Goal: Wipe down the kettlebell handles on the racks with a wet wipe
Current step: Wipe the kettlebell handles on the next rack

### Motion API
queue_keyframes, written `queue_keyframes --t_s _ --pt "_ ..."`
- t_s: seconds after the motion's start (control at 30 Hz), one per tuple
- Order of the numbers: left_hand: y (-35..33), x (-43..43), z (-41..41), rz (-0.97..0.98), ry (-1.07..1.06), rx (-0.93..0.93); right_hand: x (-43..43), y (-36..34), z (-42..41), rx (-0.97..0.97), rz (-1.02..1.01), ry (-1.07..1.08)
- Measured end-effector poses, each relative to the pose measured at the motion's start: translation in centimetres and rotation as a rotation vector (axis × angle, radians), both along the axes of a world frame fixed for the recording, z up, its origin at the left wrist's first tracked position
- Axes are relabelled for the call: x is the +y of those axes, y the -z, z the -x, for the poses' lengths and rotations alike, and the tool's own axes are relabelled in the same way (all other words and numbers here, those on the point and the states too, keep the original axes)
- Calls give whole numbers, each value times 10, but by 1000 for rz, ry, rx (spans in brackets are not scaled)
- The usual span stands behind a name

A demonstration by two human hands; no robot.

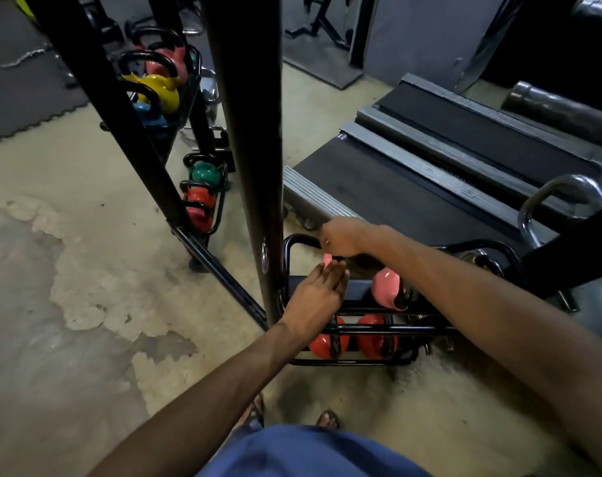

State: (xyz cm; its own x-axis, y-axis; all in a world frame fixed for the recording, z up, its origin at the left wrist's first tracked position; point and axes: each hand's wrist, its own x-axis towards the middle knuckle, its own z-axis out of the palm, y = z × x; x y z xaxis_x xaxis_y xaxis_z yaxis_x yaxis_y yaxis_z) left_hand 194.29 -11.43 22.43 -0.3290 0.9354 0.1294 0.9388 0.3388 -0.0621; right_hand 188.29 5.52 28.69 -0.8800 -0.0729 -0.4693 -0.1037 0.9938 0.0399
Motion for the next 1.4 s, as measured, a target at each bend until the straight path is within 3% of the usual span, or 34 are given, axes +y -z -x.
queue_keyframes --t_s 0.07,0.13,0.2,0.23,0.33,0.4,0.43,0.47,0.57,0.67,0.7,0.8,0.87,1.03,1.17,1.27,1.4 --pt "-2 -1 -2 -60 -5 -4 4 10 -10 116 56 102" --pt "-2 -4 -4 -123 -24 -43 -2 29 -38 368 251 292" --pt "2 -8 -2 -171 -39 -82 -20 52 -74 631 614 696" --pt "5 -10 -1 -188 -46 -92 -32 60 -87 649 824 933" --pt "7 -12 6 -197 -27 -148 -39 61 -84 462 1467 1563" --pt "4 -12 8 -178 -15 -180 -33 50 -71 252 1867 1726" --pt "2 -13 8 -175 -11 -184 -31 44 -71 209 1944 1740" --pt "2 -12 8 -176 -3 -184 -31 43 -73 223 1931 1726" --pt "7 -12 3 -192 -17 -164 -34 54 -87 354 1617 1652" --pt "8 -13 -4 -182 -48 -140 -28 61 -78 518 1486 1577" --pt "9 -15 -7 -170 -50 -135 -25 60 -72 608 1372 1462" --pt "13 -27 -18 -137 -33 -122 -20 57 -69 749 832 774" --pt "18 -35 -23 -137 -11 -126 -10 63 -66 698 625 421" --pt "20 -40 -29 -54 50 -114 6 45 -40 427 410 186" --pt "18 -35 -30 -14 56 -106 3 34 -47 190 203 -208" --pt "16 -30 -31 -20 49 -90 17 29 -45 249 195 -163" --pt "19 -30 -32 -35 57 -133 5 38 -69 552 491 323"
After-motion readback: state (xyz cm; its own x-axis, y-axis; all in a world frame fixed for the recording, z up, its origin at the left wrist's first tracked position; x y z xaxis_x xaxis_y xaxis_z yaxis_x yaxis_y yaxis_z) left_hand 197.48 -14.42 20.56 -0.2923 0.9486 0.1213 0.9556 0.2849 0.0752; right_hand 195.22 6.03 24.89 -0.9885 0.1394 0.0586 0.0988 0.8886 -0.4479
